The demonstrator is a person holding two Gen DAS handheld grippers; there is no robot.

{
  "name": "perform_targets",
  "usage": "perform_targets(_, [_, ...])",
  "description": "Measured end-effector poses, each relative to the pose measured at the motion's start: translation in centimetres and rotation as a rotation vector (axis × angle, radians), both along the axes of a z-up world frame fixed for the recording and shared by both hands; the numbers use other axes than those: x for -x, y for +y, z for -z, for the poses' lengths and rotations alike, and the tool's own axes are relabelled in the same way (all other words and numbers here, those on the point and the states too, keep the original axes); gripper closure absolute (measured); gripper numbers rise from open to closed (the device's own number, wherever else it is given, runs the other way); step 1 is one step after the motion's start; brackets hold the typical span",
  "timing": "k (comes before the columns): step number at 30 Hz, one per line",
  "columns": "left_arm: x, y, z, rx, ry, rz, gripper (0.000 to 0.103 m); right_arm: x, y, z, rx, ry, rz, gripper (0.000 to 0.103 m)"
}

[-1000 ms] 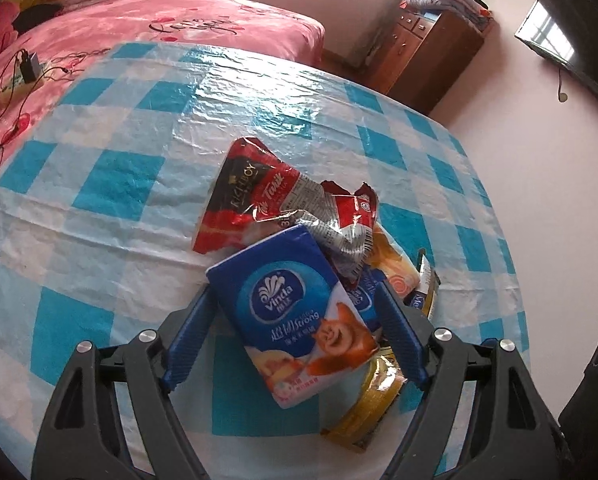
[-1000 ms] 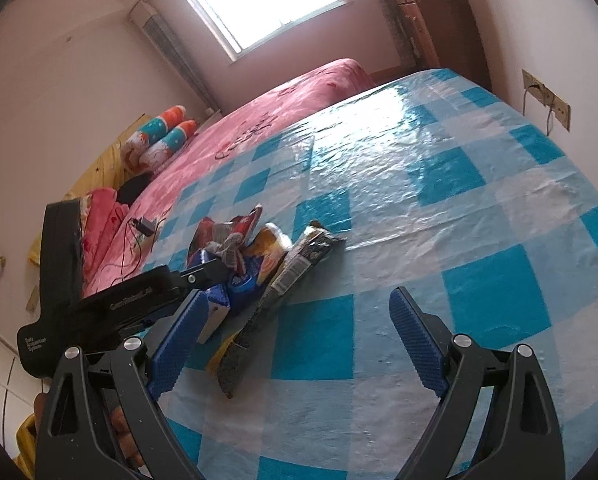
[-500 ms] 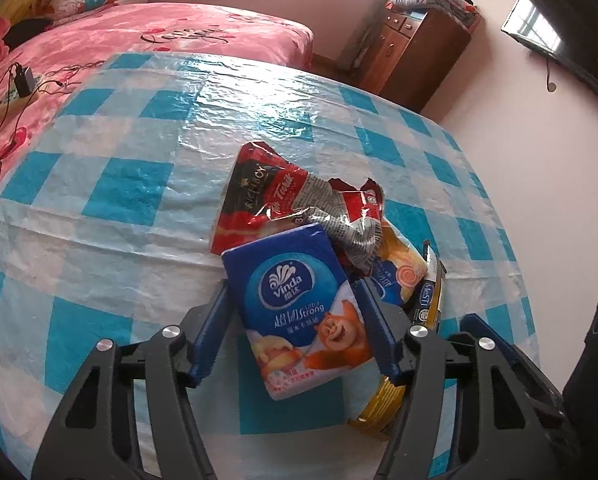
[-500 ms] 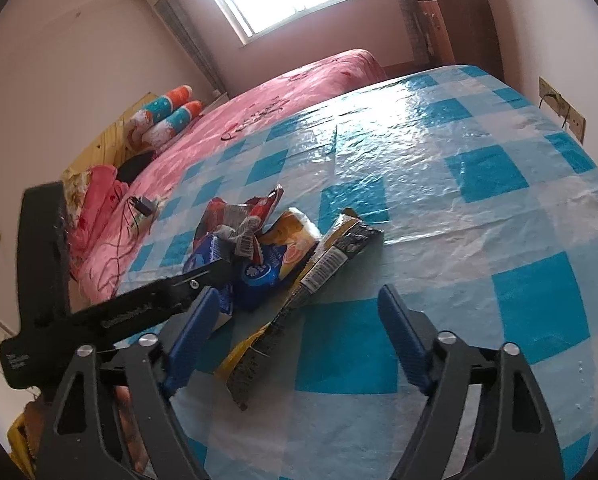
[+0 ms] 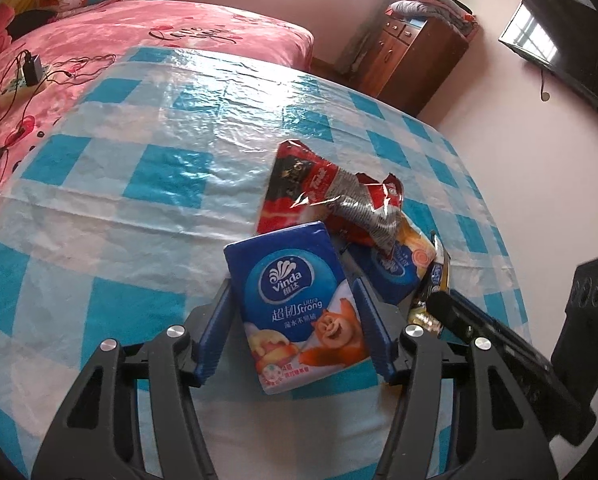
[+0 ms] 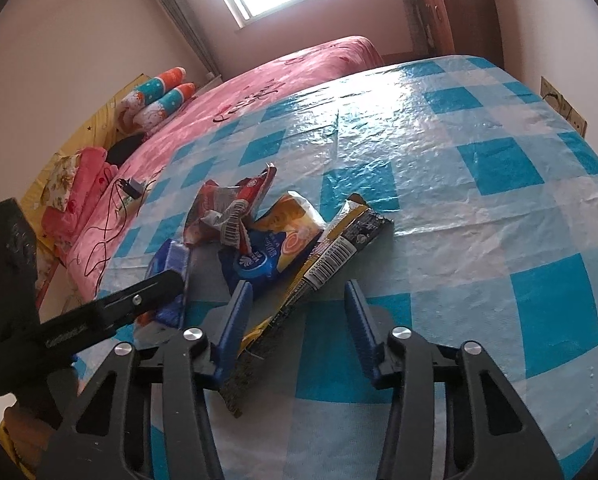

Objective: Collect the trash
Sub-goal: 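Grasp the blue Vinda tissue pack with the left gripper while the right gripper grasps the yellow wrapper, then carry the tissue pack and yellow wrapper over the orange bucket with both grippers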

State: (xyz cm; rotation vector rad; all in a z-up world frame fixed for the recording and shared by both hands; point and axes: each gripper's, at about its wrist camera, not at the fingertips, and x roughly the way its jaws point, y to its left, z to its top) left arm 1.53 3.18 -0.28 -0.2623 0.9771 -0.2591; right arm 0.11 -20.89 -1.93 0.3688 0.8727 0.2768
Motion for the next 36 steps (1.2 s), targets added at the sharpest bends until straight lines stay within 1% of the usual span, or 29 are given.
perform_targets(2, [0.4,0.5,0.0,0.003,0.000,0.001,0.043,-0.1,-0.1,0.0,0.000,0.001,0.001,0.058])
perform_targets(5, [0.9,1.0,0.1,0.005,0.000,0.008,0.042,-0.2,0.0,0.1,0.003,0.006,-0.002,0.065])
perform_targets(7, [1.2,1.4,0.1,0.006,-0.002,0.011,0.043,-0.3,0.1,0.1,0.008,0.008,-0.006,0.066])
perform_targets(9, [1.6,1.8,0.1,0.013,-0.001,0.014,0.043,-0.3,0.1,0.1,0.014,0.011,-0.009,0.071])
perform_targets(13, [2.3,2.3,0.1,0.018,-0.002,0.021,0.042,-0.4,0.2,0.1,0.021,0.012,-0.015,0.074])
perform_targets(21, [3.5,3.9,0.2,0.037,0.002,0.024,0.042,-0.4,0.1,0.2,0.012,0.013,-0.020,0.085])
perform_targets(30, [4.5,5.0,0.2,0.053,0.001,0.027,0.042,0.3,-0.5,-0.1,-0.012,-0.014,0.005,0.092])
perform_targets(36, [5.5,5.7,0.0,0.064,-0.005,0.032,0.042,1.4,-0.6,-0.5,-0.009,-0.042,0.017,0.094])
